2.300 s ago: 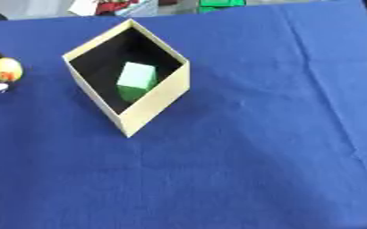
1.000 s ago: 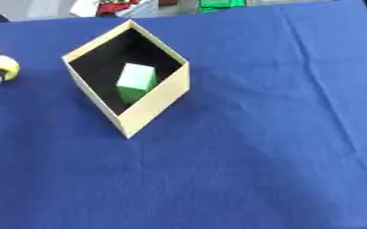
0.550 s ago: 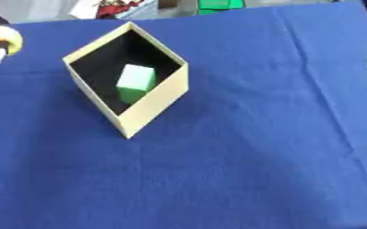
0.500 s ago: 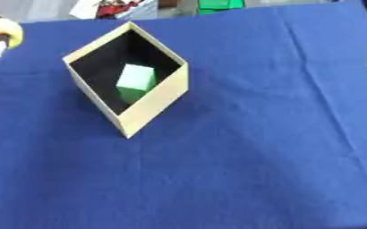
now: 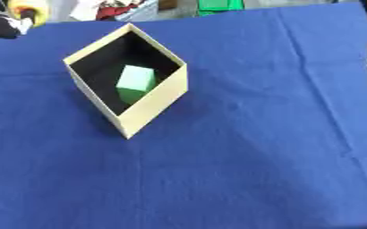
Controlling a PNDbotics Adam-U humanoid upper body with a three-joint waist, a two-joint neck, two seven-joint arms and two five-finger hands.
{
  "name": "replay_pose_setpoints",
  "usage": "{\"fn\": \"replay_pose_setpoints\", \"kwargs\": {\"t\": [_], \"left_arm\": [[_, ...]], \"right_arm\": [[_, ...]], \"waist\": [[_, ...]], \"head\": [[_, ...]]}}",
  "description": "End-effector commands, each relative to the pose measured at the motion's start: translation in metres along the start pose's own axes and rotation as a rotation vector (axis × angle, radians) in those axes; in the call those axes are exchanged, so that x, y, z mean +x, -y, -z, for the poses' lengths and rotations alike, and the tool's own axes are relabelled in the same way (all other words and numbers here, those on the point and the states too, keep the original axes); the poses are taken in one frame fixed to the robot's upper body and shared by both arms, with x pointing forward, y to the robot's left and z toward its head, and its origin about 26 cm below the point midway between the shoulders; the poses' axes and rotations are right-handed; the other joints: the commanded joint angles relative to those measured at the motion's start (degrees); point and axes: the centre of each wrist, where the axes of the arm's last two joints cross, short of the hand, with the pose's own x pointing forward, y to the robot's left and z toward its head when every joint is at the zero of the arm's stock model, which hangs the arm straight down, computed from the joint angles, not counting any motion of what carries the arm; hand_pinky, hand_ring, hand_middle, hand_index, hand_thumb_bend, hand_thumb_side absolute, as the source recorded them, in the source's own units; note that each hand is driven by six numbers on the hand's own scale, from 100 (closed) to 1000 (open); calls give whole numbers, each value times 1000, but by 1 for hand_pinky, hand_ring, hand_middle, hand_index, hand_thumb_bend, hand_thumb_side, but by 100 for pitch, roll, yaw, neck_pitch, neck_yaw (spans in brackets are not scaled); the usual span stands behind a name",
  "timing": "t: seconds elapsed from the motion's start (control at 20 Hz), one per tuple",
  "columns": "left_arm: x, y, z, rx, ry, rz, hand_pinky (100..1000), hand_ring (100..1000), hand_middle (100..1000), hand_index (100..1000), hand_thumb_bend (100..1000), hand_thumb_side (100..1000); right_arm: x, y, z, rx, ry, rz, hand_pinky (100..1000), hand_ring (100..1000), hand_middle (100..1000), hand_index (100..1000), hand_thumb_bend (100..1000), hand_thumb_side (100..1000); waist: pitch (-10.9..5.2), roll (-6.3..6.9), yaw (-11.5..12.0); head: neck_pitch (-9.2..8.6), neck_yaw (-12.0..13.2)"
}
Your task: Pick up objects on the table and place them in the box.
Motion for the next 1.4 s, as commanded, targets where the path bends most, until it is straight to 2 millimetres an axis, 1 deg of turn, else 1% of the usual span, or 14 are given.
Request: {"fn": "replay_pose_setpoints", "kwargs": {"t": [0.05, 0.25, 0.5, 0.75, 1.0, 1.2, 1.25, 1.3, 1.35, 1.4], "left_arm": [[22, -10, 6, 35, 49, 15, 651, 610, 574, 689, 100, 266], [37, 5, 15, 4, 81, 17, 651, 612, 574, 690, 100, 266], [48, 21, 21, -34, 112, 1, 654, 614, 575, 692, 100, 274], [49, 35, 24, -91, 133, -31, 663, 617, 580, 698, 100, 303], [49, 41, 25, -147, 163, -77, 675, 626, 592, 711, 100, 337], [49, 44, 25, -182, 186, -86, 691, 649, 613, 730, 100, 419], [49, 44, 24, -193, 191, -86, 696, 656, 619, 735, 116, 440], [48, 45, 24, -207, 197, -84, 708, 672, 638, 751, 177, 482], [48, 46, 24, -221, 202, -83, 717, 685, 653, 764, 218, 506], [47, 46, 24, -233, 206, -80, 722, 695, 668, 776, 285, 551]], "right_arm": [[5, 6, 5, -10, 28, -14, 808, 598, 585, 803, 100, 792], [6, 5, 5, -10, 29, -10, 808, 598, 584, 803, 100, 792], [8, 4, 6, -11, 35, -6, 808, 598, 584, 803, 100, 792], [9, 4, 7, -15, 36, -5, 808, 597, 583, 804, 100, 793], [11, 4, 7, -18, 38, -3, 808, 597, 583, 804, 100, 794], [12, 4, 7, -19, 40, -2, 808, 597, 582, 804, 100, 793], [12, 4, 7, -20, 40, -2, 808, 597, 582, 804, 100, 793], [12, 4, 7, -20, 41, -2, 808, 597, 582, 804, 100, 793], [12, 4, 7, -20, 41, -2, 808, 597, 582, 804, 100, 792], [12, 4, 7, -20, 41, -2, 808, 597, 582, 804, 100, 793]], "waist": [[-157, 0, -10], [-146, 16, -33], [-122, 40, -50], [-103, 62, -63], [-96, 86, -62], [-96, 99, -64], [-97, 102, -65], [-97, 104, -68], [-97, 106, -70], [-97, 107, -72]], "head": [[17, -2], [26, -4], [49, -23], [58, -48], [61, -84], [67, -102], [67, -104], [65, -105], [63, -106], [63, -108]]}}
